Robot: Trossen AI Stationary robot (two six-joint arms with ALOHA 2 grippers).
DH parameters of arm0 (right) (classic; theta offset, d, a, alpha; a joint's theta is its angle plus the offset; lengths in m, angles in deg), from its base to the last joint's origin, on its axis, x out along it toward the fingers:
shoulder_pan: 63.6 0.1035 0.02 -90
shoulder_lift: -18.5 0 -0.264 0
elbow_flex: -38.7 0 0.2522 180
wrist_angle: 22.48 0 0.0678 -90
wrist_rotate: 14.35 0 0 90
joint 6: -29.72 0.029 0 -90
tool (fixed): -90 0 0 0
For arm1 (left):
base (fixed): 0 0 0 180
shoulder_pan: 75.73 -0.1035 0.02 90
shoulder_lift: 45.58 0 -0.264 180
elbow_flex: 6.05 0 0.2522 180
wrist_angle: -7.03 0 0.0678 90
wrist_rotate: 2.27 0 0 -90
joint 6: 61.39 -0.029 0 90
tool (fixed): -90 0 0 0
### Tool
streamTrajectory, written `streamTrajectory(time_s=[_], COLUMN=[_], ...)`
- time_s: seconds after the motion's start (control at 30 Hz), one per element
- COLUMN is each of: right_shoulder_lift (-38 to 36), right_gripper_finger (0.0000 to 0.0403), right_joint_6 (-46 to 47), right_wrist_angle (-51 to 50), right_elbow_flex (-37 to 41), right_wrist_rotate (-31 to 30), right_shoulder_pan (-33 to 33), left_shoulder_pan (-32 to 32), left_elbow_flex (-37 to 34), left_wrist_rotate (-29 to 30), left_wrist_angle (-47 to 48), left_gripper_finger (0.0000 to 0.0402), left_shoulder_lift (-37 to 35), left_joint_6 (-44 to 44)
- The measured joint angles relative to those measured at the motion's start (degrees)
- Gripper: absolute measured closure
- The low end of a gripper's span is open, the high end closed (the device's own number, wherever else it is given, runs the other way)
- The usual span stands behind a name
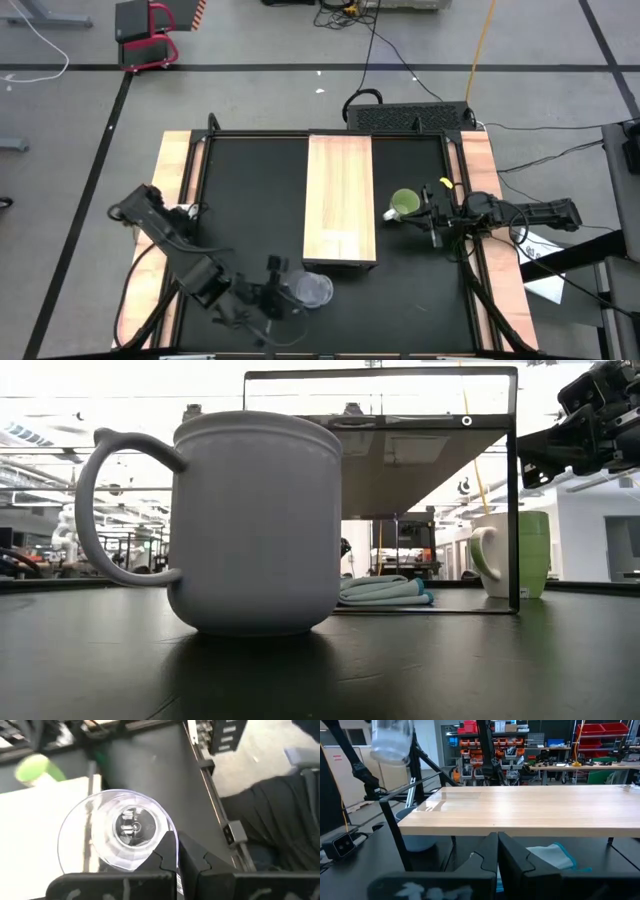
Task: Stack small to large cups/mugs on shelf
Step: Put the transparent mug on the shelf
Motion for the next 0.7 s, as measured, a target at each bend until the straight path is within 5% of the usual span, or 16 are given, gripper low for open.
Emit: streamTrajectory(time_s=[0.27,0.7], right_shoulder_lift=[0.0,0.0], right_gripper_finger=[0.0403,0.0403], right_joint_6=[0.0,0.0], right_wrist_angle=[0.1,0.0], right_elbow_flex=[0.0,0.0], right_wrist_rotate=[0.0,0.0], right_shoulder_pan=[0.0,0.0], left_shoulder_pan=[2.0,2.2], left_elbow_flex=[0.0,0.0], left_wrist_rotate=[12.8,23.5], left_wrist_angle=[8.5,17.3], left_gripper_finger=[0.0401,0.0401], left_shoulder_lift=[-5.6,-11.4], left_joint_6=[0.9,3.3])
